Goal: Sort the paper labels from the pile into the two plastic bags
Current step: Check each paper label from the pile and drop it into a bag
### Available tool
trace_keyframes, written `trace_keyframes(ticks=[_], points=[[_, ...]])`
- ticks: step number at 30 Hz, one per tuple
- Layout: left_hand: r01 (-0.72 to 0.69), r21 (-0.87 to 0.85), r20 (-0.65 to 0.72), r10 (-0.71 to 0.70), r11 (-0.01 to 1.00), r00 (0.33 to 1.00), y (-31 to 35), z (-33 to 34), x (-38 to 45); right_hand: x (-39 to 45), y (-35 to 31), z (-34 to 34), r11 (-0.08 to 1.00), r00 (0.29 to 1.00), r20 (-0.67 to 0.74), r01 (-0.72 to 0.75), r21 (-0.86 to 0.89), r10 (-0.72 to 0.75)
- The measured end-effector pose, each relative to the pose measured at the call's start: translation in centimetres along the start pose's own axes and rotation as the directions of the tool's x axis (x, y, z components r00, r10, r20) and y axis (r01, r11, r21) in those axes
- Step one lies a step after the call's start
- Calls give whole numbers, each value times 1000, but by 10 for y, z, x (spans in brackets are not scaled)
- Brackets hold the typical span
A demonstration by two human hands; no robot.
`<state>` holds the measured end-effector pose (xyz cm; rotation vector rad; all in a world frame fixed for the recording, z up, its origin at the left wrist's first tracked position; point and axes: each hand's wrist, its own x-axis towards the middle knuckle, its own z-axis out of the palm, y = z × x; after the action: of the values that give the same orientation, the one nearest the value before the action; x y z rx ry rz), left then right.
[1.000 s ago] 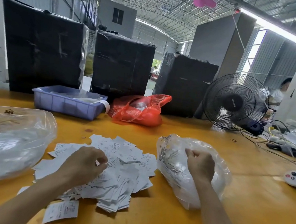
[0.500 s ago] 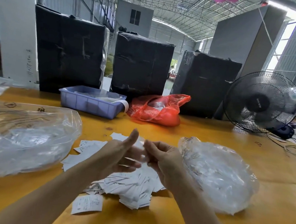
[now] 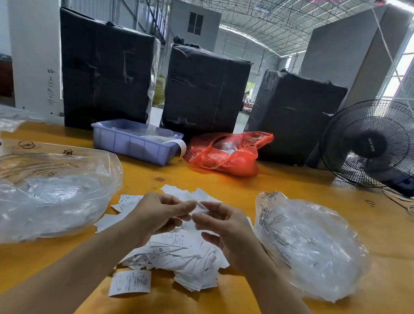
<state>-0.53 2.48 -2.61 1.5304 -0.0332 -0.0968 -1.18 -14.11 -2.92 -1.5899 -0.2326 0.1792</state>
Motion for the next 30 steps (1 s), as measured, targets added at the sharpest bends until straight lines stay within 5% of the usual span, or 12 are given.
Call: trace_keyframes(ticks=[7, 15, 22, 30], points=[[23, 25, 115, -25, 999, 993, -3, -2, 2, 5, 5, -2, 999, 989, -150, -2, 43, 8], [-29, 166, 172, 0, 986, 985, -4, -9, 4, -1, 0, 0, 997, 1000, -22, -5, -73, 4], [-1, 264, 236, -63, 965, 970, 1, -10, 1, 3, 4, -2, 999, 992, -113, 51, -7, -51], [-50, 7, 50, 49, 999, 998, -5, 3, -1, 6, 11, 2, 995, 988, -114, 103, 12, -101]])
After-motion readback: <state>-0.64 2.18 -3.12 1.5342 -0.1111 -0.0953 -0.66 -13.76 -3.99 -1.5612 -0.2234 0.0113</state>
